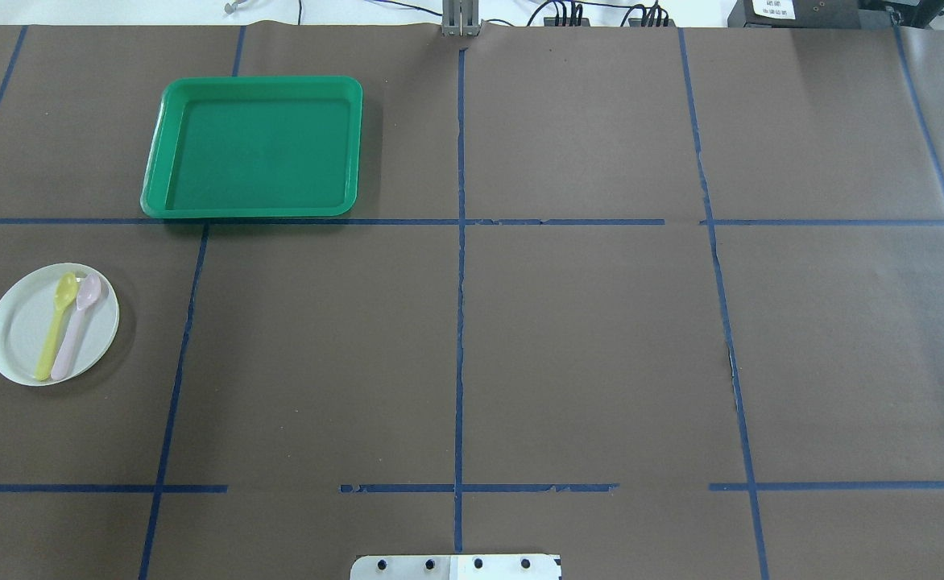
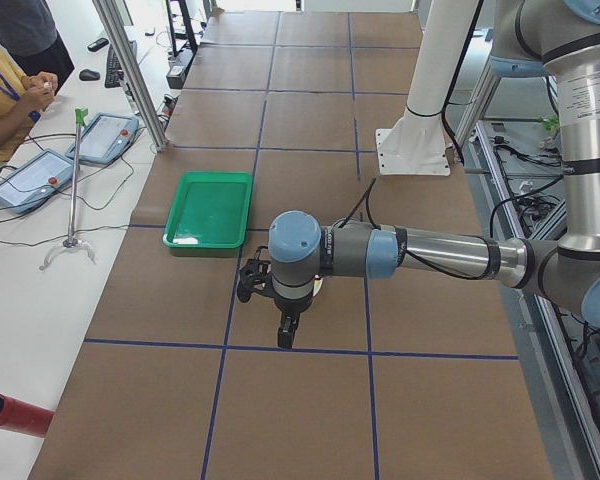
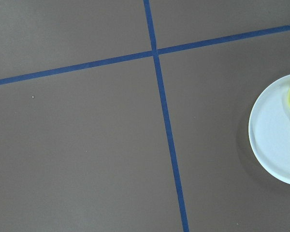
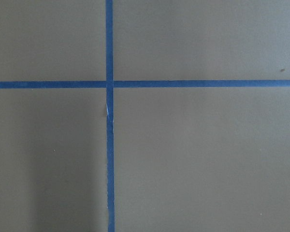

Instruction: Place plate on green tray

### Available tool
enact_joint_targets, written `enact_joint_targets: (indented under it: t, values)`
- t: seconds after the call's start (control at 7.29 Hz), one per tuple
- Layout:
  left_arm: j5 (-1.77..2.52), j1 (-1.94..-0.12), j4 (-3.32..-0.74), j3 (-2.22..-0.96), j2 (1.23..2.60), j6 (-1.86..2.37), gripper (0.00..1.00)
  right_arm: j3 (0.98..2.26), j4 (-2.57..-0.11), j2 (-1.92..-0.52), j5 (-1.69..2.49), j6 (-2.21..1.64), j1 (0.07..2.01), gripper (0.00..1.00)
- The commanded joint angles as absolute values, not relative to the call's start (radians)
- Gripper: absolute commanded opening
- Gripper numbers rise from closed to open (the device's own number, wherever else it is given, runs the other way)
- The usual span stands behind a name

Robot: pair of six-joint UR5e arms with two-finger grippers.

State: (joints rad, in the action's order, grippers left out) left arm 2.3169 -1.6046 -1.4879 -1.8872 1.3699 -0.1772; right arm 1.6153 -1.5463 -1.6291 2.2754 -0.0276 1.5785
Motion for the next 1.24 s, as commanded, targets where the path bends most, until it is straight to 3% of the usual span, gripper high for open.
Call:
enact_joint_targets:
  t: [0.0,0.41,1.1]
  values:
    - [2.316,-1.605,-1.488,-1.897,1.374,-0.179,1.00,1.615,-1.546,-1.629,2.275,-0.028,1.578,1.00]
    - [2.316,-1.603,-1.489,-1.867,1.409,-0.182,1.00,1.615,-1.546,-1.629,2.275,-0.028,1.578,1.00]
    - [2.313,-1.332,-2.186,-1.570,1.404,0.305,1.00,1.615,-1.546,-1.629,2.276,-0.028,1.578,1.00]
